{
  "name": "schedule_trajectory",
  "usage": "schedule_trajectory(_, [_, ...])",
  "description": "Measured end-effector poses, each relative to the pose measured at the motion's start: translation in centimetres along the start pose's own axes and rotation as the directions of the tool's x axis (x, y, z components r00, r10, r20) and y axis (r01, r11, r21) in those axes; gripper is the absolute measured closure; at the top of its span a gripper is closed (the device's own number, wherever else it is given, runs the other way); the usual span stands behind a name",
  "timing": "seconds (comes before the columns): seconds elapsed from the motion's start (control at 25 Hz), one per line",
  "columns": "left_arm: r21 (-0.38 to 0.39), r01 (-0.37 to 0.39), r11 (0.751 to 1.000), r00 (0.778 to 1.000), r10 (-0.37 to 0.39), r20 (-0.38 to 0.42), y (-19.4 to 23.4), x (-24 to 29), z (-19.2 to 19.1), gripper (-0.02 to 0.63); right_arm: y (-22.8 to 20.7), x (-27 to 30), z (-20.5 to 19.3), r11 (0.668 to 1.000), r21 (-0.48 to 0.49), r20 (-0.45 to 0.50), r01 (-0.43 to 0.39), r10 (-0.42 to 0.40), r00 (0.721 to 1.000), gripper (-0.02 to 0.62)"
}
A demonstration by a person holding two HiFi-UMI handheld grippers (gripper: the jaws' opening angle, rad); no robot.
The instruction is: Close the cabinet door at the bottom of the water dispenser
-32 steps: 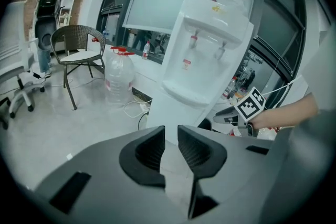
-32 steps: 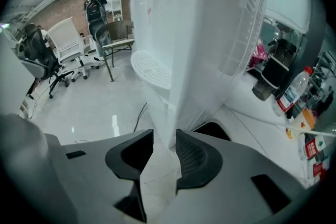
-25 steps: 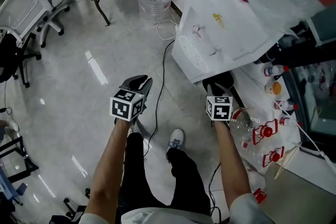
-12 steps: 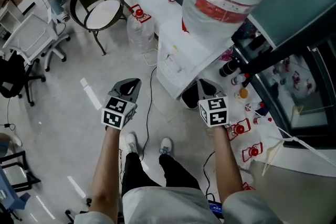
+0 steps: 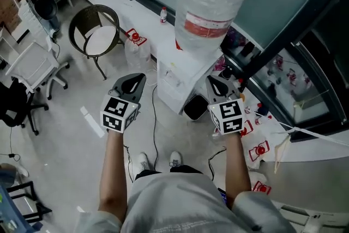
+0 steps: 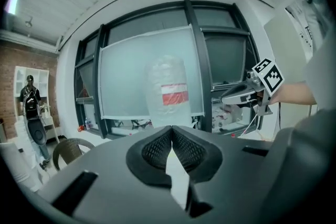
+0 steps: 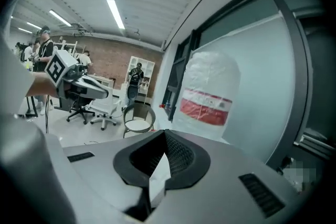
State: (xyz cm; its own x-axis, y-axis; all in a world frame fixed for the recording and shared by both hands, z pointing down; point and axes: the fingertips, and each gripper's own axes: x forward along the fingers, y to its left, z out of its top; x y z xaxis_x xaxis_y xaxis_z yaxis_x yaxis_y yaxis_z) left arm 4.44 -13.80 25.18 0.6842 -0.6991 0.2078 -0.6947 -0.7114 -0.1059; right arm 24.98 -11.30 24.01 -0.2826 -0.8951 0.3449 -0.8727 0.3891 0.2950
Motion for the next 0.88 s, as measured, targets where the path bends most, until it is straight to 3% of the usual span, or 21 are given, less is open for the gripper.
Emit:
schedule_trajectory(0.36, [0.076,0.016,0.997,0.987,-0.027,0.155,2.6,-2.2,8.2,0.586,-0.4,-3.1,8.4,0.995,-0.013,0.127,0.103,-0.101,0.987,0.568])
schedule_trajectory(0.48, [0.180,0.015,0.983,0.987,-0.044,0.155,2.2,-2.8,9.9,0.586,-0.1,-3.7,10.3,0.992,-0.021,0.159,0.124,-0.119,0.980,0.568])
schedule_trajectory(0.64, [0.163,0.027,0.986,0.972,-0.064,0.228,2.5,-3.4,12.9,0.586,0.0,-4.6,12.7,0.987,-0.039,0.207,0.157,-0.146,0.967,0.568])
schedule_trajectory(0.88, [0.272,0.025,0.962,0.956,-0.102,0.274,1.8,-4.6,16.0,0.585,0.8,-4.8,14.8,0.985,-0.052,0.244,0.167,-0.149,0.958,0.568])
